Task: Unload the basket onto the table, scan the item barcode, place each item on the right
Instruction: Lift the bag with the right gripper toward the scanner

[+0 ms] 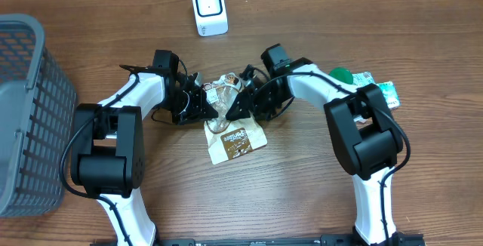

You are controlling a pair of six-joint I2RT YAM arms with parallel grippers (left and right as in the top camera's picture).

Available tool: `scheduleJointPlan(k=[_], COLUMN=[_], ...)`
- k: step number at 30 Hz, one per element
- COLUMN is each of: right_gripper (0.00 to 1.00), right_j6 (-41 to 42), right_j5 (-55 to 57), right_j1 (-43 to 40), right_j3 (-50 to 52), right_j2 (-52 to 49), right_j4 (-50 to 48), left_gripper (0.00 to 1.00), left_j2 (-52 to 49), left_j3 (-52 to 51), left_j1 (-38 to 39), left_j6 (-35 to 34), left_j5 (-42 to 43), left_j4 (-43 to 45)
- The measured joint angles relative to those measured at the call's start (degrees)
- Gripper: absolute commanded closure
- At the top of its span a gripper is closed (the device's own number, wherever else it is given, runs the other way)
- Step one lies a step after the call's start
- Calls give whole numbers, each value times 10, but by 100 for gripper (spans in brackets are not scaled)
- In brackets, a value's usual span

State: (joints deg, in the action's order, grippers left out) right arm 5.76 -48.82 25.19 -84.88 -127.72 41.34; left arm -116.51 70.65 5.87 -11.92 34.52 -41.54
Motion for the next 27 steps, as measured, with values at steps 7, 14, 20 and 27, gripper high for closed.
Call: scheduleJointPlan(k=[7, 14, 20, 27], right_gripper=[66, 94, 96, 96], right_j6=[5, 6, 13, 13], right_j5=[-3, -3, -16, -17], right_j1=[35, 32, 18, -11], right_j3=[1, 2, 2, 2], right_j2=[-4, -5, -8, 1], right_j4=[-3, -4, 0, 19], left_gripper=[96, 96, 96, 96], left_j2=[0, 0, -4, 1], left_j3=[0, 0, 15, 97], left_j1=[0, 0, 0, -17], left_j6=[0, 0, 2, 40], left_j5=[0, 0, -4, -48], left_j4=[-2, -2, -28, -138])
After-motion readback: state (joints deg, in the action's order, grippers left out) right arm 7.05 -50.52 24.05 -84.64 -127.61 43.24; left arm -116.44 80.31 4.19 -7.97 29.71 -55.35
